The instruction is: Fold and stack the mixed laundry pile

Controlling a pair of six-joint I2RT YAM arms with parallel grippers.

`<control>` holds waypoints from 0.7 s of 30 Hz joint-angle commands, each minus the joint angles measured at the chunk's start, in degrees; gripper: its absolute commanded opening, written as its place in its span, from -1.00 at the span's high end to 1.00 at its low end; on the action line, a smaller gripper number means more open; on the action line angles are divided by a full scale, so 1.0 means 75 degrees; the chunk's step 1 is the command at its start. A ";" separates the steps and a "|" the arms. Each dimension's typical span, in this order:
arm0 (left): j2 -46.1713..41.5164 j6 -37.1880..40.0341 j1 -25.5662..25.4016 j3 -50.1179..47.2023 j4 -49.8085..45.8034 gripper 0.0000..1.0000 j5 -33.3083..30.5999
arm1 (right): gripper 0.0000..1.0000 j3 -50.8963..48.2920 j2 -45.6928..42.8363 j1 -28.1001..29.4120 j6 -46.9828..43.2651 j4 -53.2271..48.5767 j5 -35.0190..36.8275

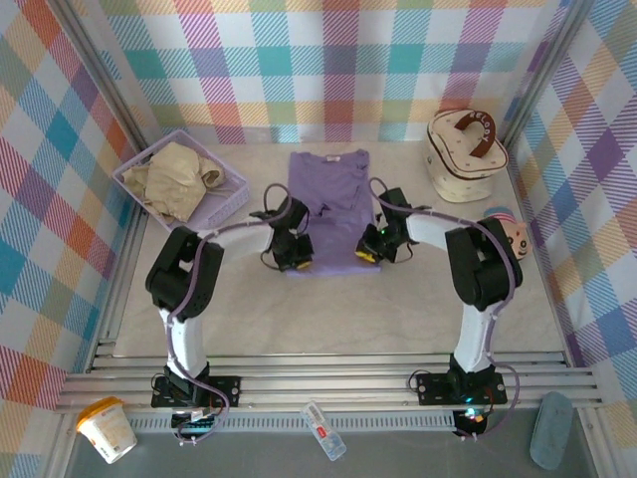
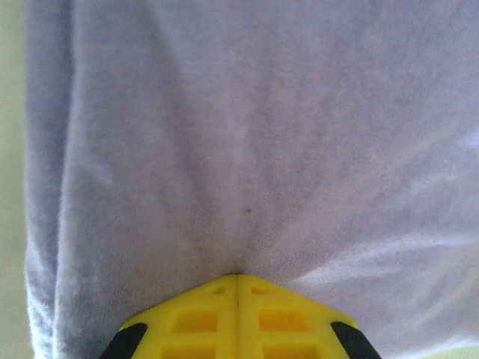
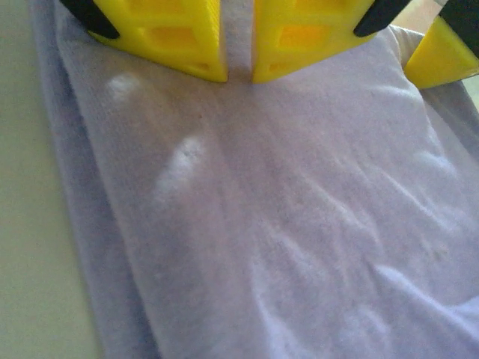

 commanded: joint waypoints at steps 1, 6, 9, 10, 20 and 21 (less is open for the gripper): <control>-0.0713 -0.0564 -0.0680 -0.1187 -0.0982 1.00 0.0032 | 0.58 -0.1095 -0.0797 0.0136 -0.0286 -0.0784 0.0194; -0.2080 -0.0543 -0.0922 -0.1293 -0.1983 0.90 -0.0384 | 0.24 -0.2142 -0.2376 0.0248 -0.0345 -0.1219 -0.0019; -0.2321 -0.0533 -0.0932 -0.0840 -0.2124 0.74 -0.0500 | -0.56 -0.2140 -0.3168 0.0228 -0.0290 -0.1758 0.0140; -0.2287 -0.0495 -0.0929 -0.0631 -0.2106 0.74 -0.0543 | -0.81 -0.2107 -0.3349 0.0232 -0.0272 -0.1880 0.0162; -0.0170 0.0107 -0.1383 0.2033 -0.1405 0.89 -0.0540 | -0.93 -0.2158 -0.4009 0.0156 -0.0516 -0.3144 0.0767; 0.0126 0.0222 -0.1461 0.2337 -0.1459 0.90 -0.0511 | -0.77 -0.2297 -0.4090 0.0126 -0.0544 -0.3146 0.0788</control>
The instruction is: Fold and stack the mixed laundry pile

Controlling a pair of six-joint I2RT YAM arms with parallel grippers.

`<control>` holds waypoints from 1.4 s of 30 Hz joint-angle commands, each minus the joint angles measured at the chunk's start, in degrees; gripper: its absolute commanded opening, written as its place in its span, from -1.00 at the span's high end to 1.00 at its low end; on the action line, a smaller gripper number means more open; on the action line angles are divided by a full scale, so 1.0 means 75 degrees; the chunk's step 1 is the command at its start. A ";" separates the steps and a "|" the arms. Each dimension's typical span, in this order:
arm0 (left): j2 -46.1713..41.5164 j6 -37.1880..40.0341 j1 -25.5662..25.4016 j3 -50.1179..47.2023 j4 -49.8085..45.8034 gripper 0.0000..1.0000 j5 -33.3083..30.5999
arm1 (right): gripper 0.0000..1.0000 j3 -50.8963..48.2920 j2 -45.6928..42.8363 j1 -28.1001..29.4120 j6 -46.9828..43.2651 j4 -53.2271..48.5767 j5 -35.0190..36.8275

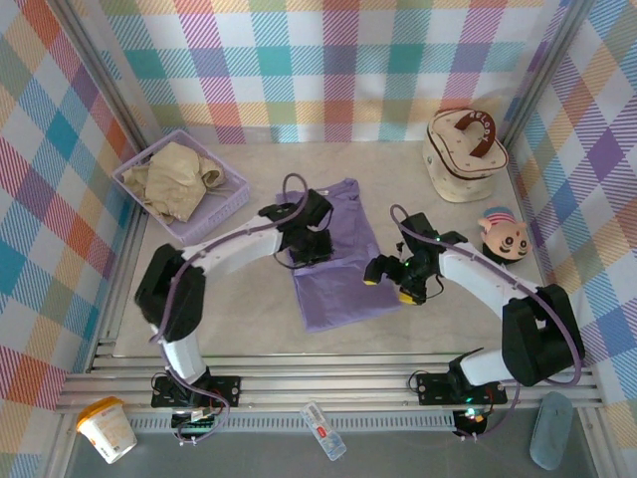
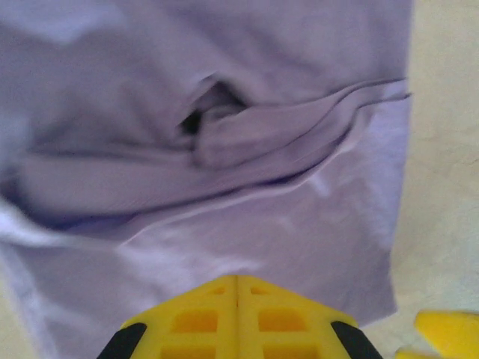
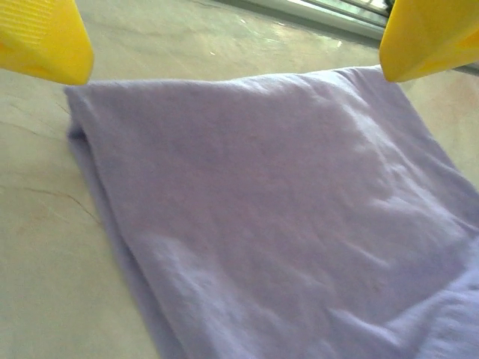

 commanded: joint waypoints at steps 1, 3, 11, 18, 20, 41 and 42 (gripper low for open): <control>0.0953 0.0446 -0.0323 0.0836 -0.0096 0.92 0.0072 | -0.63 -0.0366 -0.0337 -0.0125 -0.0215 -0.0623 0.0222; 0.1486 0.0528 -0.0371 0.1306 -0.0358 0.96 0.0147 | -0.29 -0.0562 -0.0417 -0.0201 -0.0194 -0.0631 0.0198; 0.2369 0.0647 -0.0328 0.1773 -0.0815 1.00 -0.0109 | -0.07 -0.1214 -0.0280 -0.0217 0.0145 0.0249 0.0160; 0.2554 0.0726 -0.0251 0.1773 -0.0962 1.00 -0.0265 | 0.00 -0.1001 0.0404 -0.0217 0.0286 0.1119 0.0419; 0.2554 0.0726 -0.0232 0.1764 -0.0986 1.00 -0.0304 | 0.05 -0.0865 0.0608 -0.0217 0.0311 0.1318 0.0433; 0.2967 0.1156 0.0426 0.4049 -0.1947 -0.03 -0.1185 | 0.92 -0.0743 0.0498 -0.0169 0.0909 0.1270 -0.1219; 0.2752 0.1063 0.0428 0.3964 -0.2004 -0.18 -0.1197 | 0.92 -0.0684 0.0650 -0.0170 0.0979 0.1374 -0.1301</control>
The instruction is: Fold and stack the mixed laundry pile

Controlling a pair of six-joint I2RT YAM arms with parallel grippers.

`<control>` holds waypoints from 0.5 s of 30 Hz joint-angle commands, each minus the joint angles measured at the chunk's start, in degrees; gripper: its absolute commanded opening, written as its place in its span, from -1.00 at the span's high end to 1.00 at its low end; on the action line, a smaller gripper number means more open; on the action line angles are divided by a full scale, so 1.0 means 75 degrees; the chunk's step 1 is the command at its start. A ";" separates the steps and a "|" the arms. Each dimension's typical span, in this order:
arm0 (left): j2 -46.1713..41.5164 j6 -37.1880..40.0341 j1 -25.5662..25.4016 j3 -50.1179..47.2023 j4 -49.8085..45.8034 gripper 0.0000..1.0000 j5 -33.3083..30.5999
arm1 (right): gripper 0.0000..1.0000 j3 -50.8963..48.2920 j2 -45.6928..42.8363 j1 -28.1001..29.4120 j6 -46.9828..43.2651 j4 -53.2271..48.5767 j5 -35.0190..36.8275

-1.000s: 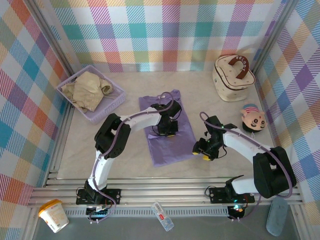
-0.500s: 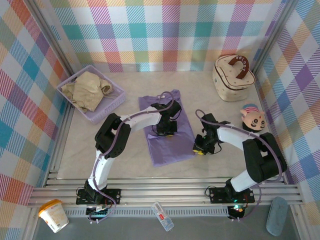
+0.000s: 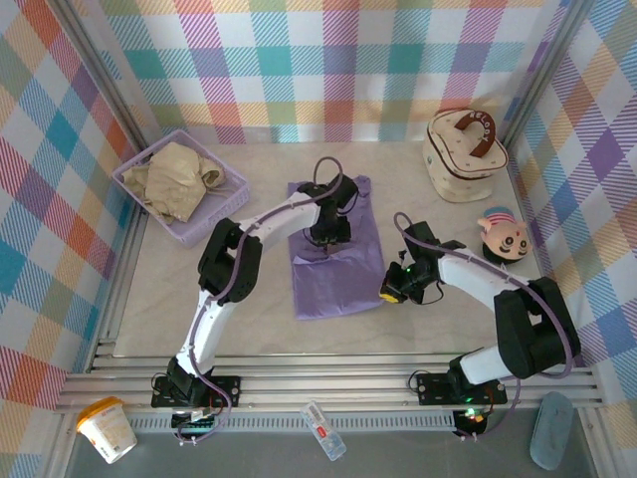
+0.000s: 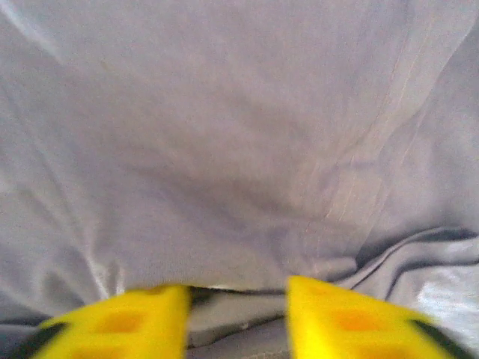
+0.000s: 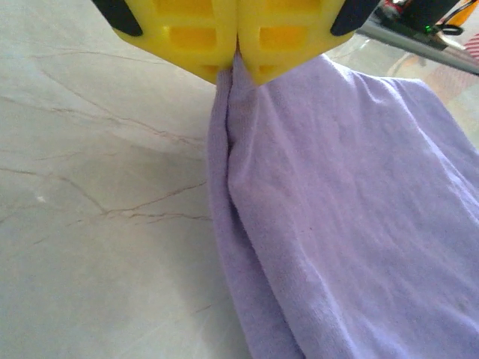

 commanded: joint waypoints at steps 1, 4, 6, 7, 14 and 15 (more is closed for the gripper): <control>-0.0785 -0.0148 0.0057 0.0017 -0.0580 -0.25 -0.0263 | 0.93 0.0112 0.0377 0.0031 0.0459 0.0299 -0.0691; -0.1860 -0.0508 0.0056 -0.0989 -0.0428 -0.35 -0.0083 | 0.93 0.0202 0.0585 0.0031 0.0693 0.0638 -0.0901; -0.2637 -0.0744 0.0047 -0.1970 -0.0286 -0.36 0.0037 | 0.93 0.0211 0.0610 0.0025 0.0803 0.0813 -0.0952; -0.3111 -0.0871 0.0033 -0.2554 -0.0204 -0.35 0.0113 | 0.93 0.0225 0.0619 0.0029 0.0828 0.0862 -0.0965; -0.5530 -0.1854 -0.0524 -0.5995 0.0129 -0.24 0.0435 | 0.91 0.0180 0.0748 0.0031 0.0867 0.0943 -0.1157; -0.5733 -0.2109 -0.0617 -0.6335 0.0262 -0.24 0.0473 | 0.92 0.0166 0.0768 0.0031 0.0884 0.0957 -0.1179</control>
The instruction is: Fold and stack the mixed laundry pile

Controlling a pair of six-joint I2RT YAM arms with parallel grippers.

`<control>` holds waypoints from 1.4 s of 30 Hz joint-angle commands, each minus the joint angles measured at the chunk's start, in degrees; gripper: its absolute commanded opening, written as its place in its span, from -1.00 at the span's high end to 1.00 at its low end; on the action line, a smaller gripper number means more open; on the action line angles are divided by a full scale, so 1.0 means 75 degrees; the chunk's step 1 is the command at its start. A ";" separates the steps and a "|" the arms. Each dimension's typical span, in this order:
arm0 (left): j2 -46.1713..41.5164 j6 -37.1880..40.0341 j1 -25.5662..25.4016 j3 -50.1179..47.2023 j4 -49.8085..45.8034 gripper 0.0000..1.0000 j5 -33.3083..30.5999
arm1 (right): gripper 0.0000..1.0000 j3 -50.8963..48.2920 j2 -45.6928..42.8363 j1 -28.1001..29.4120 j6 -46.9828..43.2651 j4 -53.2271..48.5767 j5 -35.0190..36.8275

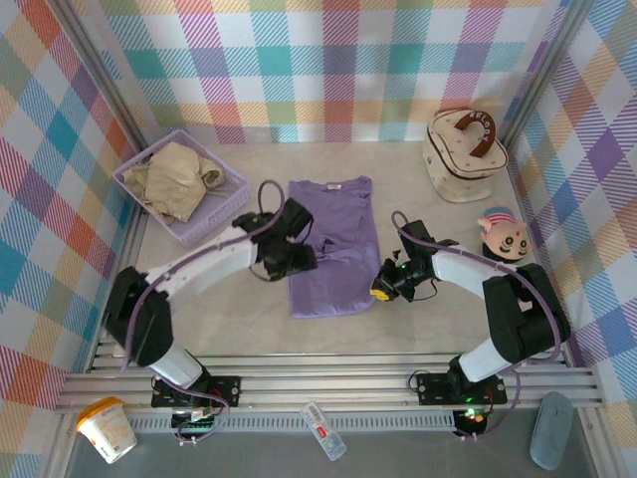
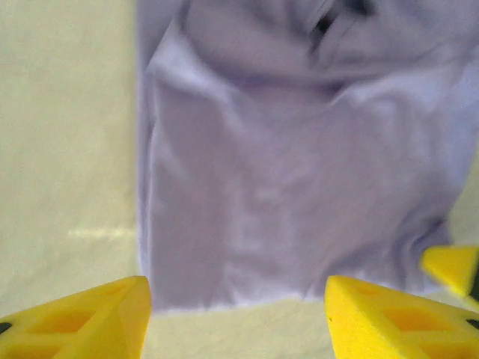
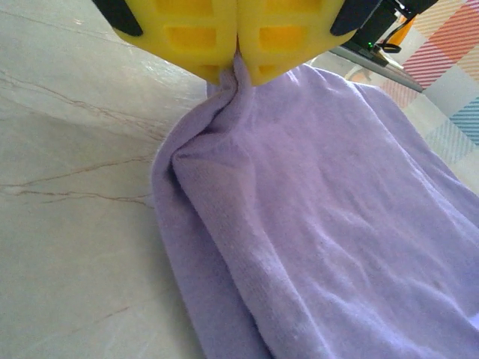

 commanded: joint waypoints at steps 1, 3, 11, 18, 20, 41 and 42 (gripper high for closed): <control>-0.0472 -0.1066 -0.0395 -0.1224 0.0365 -0.22 0.0246 | 0.91 0.0115 0.0177 0.0031 0.0160 0.0158 -0.0322; -0.0653 -0.1637 -0.0579 -0.1768 0.0712 -0.12 0.0261 | 0.91 0.0124 0.0224 0.0030 0.0185 0.0161 -0.0351; -0.0331 -0.3001 -0.1082 -0.2288 0.1571 0.29 -0.0402 | 0.89 0.0176 0.0233 0.0031 0.0107 0.0045 -0.0377; 0.0346 -0.3069 -0.1144 -0.2242 0.1833 0.42 -0.0527 | 0.89 0.0175 0.0138 0.0031 -0.0038 -0.0158 -0.0340; 0.0478 -0.3069 -0.1221 -0.2250 0.1777 0.42 -0.0505 | 0.89 0.0163 0.0067 0.0028 -0.0038 -0.0170 -0.0307; 0.1338 -0.2223 -0.1264 -0.1458 0.0667 0.59 -0.1109 | 0.87 0.0001 -0.0220 0.0031 0.0081 -0.0177 0.0061; 0.1311 -0.2182 -0.1259 -0.1442 0.0636 0.66 -0.1139 | 0.87 -0.0010 -0.0255 0.0031 0.0007 -0.0255 0.0074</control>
